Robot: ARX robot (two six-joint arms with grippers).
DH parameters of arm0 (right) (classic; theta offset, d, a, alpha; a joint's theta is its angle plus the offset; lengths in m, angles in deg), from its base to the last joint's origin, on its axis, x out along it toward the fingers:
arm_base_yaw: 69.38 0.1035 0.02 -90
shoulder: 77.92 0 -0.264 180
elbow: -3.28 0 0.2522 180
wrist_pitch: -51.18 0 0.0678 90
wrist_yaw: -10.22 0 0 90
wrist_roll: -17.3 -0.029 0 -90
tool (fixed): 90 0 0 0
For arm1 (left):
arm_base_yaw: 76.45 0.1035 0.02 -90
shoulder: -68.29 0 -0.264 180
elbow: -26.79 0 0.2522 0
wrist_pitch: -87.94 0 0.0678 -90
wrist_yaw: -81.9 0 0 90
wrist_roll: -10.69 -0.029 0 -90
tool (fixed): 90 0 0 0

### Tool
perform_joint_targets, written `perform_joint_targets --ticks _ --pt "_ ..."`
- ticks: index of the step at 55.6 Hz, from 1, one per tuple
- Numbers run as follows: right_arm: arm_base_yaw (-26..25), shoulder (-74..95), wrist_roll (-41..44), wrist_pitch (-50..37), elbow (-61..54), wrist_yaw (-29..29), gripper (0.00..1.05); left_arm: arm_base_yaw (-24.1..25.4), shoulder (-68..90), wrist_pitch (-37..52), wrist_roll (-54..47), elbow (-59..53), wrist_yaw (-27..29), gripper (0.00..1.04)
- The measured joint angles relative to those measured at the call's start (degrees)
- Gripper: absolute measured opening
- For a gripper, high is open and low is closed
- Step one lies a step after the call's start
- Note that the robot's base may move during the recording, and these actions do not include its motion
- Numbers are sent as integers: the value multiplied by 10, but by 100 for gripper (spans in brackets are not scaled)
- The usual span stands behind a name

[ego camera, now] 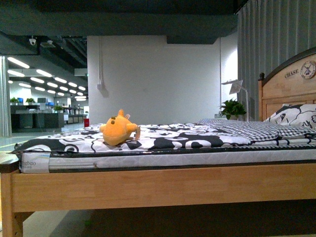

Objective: Put away toys

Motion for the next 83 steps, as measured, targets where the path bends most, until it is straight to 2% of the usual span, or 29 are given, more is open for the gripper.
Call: perform_joint_targets --ticks 83 --pt "0 0 0 0 0 -1 98 0 0 0 0 0 0 98"
